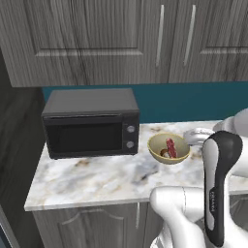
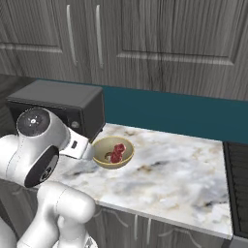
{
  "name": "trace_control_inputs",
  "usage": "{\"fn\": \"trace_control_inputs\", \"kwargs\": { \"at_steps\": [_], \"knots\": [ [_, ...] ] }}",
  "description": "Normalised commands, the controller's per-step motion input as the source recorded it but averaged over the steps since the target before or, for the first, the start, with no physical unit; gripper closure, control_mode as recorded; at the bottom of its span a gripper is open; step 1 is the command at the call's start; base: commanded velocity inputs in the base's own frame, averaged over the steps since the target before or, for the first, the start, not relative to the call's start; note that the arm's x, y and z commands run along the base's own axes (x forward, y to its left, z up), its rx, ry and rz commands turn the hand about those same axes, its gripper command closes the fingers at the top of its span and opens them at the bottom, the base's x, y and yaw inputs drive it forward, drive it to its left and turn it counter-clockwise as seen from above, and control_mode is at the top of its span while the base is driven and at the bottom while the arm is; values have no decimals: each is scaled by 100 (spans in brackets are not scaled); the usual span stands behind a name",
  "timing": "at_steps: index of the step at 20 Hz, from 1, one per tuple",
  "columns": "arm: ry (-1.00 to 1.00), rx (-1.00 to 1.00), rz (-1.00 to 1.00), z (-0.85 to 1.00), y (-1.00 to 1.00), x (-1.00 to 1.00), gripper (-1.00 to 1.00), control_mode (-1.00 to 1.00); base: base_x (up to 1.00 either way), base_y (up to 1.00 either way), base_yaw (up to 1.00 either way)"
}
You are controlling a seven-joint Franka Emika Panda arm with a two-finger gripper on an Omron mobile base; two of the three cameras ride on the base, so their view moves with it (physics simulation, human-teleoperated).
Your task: Take the steak, mushroom, and squash from the freezer and place them in the bowl on the counter.
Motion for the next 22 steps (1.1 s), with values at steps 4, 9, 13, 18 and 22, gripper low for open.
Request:
{"fn": "trace_control_inputs", "kwargs": {
  "at_steps": [4,9,13,18,22],
  "knots": [
    [-2,-17,-20,6,0,-1,-100,-100,0,0,0],
    [-2,-18,-25,2,2,-2,-100,-100,0,0,0],
    [0,-3,-7,0,0,0,-100,100,-39,-3,0],
    [0,0,0,0,0,0,-100,100,-95,22,7],
    [0,0,0,0,0,0,-100,100,-90,91,32]
  ]
}}
